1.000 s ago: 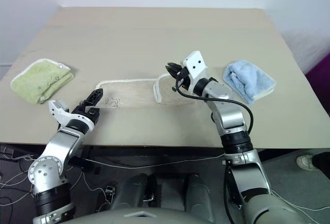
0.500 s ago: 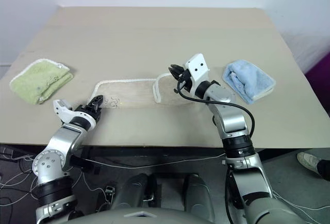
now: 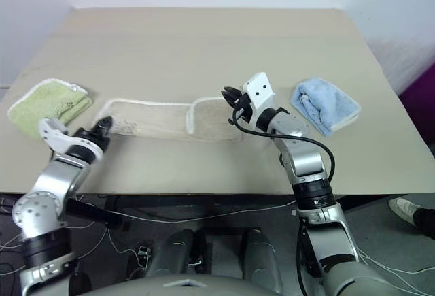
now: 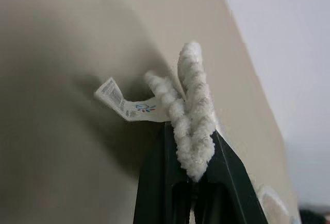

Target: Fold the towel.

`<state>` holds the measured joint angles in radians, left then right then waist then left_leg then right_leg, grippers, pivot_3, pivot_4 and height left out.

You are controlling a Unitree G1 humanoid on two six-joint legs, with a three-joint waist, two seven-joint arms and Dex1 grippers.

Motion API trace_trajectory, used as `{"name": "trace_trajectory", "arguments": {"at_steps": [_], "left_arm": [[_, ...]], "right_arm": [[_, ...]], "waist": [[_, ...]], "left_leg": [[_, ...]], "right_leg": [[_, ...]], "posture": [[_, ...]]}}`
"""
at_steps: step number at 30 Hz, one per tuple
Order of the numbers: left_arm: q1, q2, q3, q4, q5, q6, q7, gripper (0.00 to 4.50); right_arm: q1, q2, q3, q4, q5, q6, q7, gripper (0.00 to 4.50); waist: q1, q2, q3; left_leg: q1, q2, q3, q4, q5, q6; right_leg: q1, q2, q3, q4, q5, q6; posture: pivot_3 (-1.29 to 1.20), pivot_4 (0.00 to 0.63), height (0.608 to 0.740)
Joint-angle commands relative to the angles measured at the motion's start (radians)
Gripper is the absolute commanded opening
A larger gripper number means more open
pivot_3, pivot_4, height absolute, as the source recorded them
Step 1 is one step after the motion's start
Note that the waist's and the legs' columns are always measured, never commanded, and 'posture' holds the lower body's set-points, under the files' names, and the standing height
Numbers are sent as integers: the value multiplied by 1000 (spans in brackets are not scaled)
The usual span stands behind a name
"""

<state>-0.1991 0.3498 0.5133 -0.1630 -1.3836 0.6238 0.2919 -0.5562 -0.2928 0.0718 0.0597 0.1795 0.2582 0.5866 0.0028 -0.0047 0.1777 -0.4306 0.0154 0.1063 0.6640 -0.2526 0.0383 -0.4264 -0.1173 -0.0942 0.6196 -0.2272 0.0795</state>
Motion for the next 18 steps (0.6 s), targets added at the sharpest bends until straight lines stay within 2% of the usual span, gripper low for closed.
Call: {"name": "trace_trajectory", "arguments": {"at_steps": [1, 4, 7, 8, 10, 13, 18], "left_arm": [[-31, 89, 20, -58, 30, 10, -84, 35], [-50, 159, -36, -106, 80, 36, -180, 35], [-79, 198, -144, -172, 153, 61, -288, 35], [-98, 200, -185, -191, 177, 66, -321, 35], [-130, 198, -246, -208, 217, 70, -372, 35], [-221, 171, -425, -225, 348, 80, -440, 35], [-317, 120, -673, -138, 618, 54, -519, 35]], "right_arm": [[-16, -2, -13, -33, 7, -12, -3, 359], [-21, 0, -16, -26, 6, -13, -8, 359], [-24, 2, -17, -18, 5, -15, -10, 359], [-25, 3, -18, -17, 5, -15, -12, 359], [-28, 6, -18, -11, 4, -17, -16, 359], [-27, 7, -20, -9, 1, -21, -25, 359], [-14, 0, -38, -29, 2, -16, -51, 359]], "waist": [[-1, 0, 0], [-2, 0, 1], [2, 0, 1], [2, 0, 1], [1, 0, 1], [1, 0, 1], [-2, 1, 1]], "left_leg": [[0, 0, 0, 0, 0, 0], [-1, 0, 0, -1, 0, 0], [-2, -1, 0, -1, 0, -1], [-2, -1, 0, -1, 3, -6], [-3, -1, 1, -1, 3, -6], [-3, -1, 1, -2, 4, -7], [-4, -1, 2, -2, 5, -5]], "right_leg": [[0, 0, 0, 0, 0, 0], [-1, 0, 0, -1, 0, 0], [-1, 0, 0, -3, 0, 0], [-1, 0, 0, -3, 0, 0], [-1, 0, 0, -4, 0, -1], [-2, 1, 0, -4, 1, 0], [-3, 4, 0, -5, 2, 3]], "posture": [[0, 150, 740], [0, 150, 740], [0, 150, 740], [0, 150, 740], [0, 150, 740], [0, 150, 740], [0, 150, 740]]}}
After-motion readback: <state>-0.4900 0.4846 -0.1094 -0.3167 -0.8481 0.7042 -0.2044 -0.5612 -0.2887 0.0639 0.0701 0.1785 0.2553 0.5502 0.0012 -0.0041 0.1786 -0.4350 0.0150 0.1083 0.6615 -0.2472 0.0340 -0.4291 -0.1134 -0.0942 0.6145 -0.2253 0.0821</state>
